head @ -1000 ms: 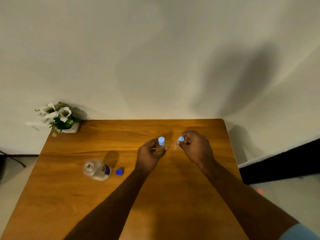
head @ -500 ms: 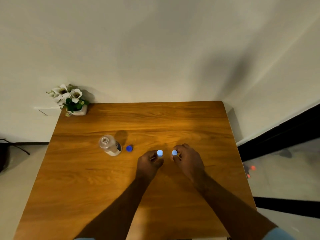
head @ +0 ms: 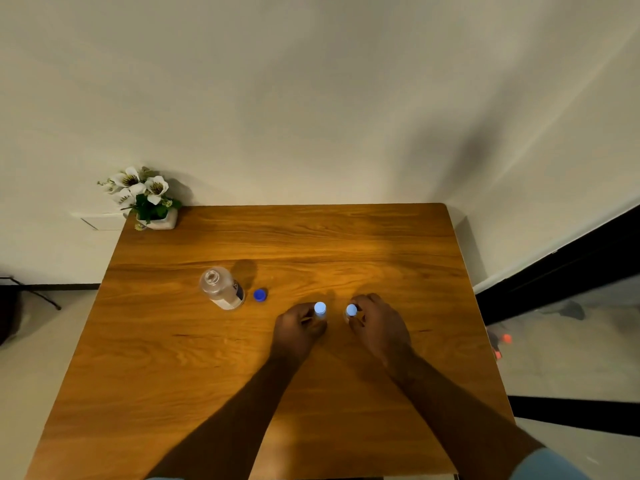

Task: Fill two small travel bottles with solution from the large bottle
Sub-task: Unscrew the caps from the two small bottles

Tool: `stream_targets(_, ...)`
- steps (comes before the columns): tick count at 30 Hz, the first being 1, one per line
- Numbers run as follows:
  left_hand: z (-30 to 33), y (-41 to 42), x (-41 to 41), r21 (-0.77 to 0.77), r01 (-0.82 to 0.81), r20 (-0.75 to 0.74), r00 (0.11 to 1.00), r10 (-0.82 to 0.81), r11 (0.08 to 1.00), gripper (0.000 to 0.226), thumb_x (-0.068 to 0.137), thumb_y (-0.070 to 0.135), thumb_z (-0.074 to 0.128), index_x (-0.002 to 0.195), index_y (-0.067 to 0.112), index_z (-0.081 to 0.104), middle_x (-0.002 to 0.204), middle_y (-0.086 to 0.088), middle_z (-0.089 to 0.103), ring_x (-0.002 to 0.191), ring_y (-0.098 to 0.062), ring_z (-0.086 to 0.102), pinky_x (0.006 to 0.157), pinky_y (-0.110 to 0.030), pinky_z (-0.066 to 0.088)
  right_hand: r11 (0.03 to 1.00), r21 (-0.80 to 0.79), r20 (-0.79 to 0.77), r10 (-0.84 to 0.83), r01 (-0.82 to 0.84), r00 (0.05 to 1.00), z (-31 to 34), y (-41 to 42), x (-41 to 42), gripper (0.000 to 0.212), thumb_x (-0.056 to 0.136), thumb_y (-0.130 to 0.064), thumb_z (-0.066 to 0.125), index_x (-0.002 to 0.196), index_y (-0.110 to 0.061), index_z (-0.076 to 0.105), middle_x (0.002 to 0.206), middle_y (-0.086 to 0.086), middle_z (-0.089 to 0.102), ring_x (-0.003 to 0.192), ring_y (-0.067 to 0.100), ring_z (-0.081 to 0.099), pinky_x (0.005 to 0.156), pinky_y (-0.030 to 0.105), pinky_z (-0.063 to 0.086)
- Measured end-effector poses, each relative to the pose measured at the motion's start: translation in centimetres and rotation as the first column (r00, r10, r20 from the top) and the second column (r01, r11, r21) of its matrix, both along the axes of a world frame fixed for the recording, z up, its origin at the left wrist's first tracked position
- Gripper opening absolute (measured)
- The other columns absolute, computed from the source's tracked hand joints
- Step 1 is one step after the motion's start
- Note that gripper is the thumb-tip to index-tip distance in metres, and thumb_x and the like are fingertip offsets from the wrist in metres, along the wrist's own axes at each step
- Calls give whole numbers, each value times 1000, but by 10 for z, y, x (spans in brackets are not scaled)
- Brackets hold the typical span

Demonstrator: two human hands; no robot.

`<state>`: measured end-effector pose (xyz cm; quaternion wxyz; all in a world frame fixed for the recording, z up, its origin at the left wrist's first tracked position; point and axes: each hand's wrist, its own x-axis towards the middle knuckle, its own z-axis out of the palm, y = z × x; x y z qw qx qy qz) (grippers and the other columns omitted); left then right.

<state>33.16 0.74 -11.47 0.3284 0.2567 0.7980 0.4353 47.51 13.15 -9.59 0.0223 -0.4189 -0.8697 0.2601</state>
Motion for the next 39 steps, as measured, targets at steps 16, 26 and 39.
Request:
stream_targets(16,7,-10,-1,-32,27,11,1000,-26,999,47,85,21,82,130,16,68,124,5,71,112,-12,65,99,-36,57,1000,-14,43,11,-10,999,-2,0,1,46,93,-34,64,136,-20,55,135,3,59,119,23,59,94,34,49)
stream_targets(26,70,1,-11,249,3,4,1000,-4,968,34,80,11,85,113,14,77,105,-3,76,100,-16,71,79,-19,56,994,111,-284,49,-18,958,115,-3,-14,52,84,-53,71,128,-26,63,122,-5,63,109,14,61,83,33,54)
stream_targets(39,400,24,-58,688,182,-116,983,-142,702,20,86,9,81,105,5,80,85,-19,79,77,-28,77,72,-34,65,876,440,-310,356,-198,882,482,10,-84,26,82,-53,74,80,-27,74,71,-9,70,66,6,63,64,28,49)
